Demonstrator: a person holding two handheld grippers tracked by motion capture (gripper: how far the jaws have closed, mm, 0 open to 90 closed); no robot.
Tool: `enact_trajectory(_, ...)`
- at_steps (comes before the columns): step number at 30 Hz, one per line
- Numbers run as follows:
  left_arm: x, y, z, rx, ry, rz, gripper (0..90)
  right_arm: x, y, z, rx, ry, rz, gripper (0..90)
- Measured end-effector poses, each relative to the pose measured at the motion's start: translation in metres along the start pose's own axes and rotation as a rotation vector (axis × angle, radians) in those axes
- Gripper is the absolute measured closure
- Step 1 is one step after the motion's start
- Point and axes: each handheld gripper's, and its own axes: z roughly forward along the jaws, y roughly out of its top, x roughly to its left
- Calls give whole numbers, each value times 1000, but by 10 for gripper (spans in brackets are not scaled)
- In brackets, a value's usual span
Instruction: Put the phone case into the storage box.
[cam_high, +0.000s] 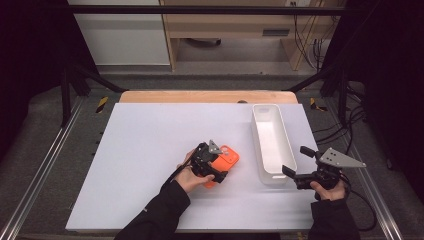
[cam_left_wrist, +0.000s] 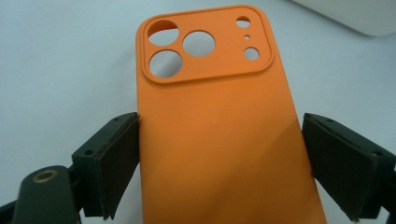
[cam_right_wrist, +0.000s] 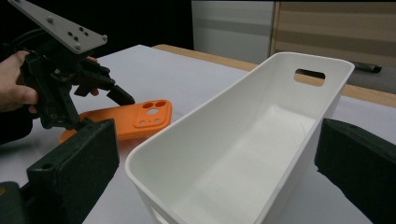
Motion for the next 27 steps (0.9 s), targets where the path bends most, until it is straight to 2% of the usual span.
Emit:
enact_trajectory(11, 7, -6, -27, -42, -20, 12, 130, 0, 0, 0, -1, 0, 0, 4)
enact_trajectory(27, 17, -26, -60, -95, -39, 31, 130, 1, 0, 0, 3, 6, -4, 4)
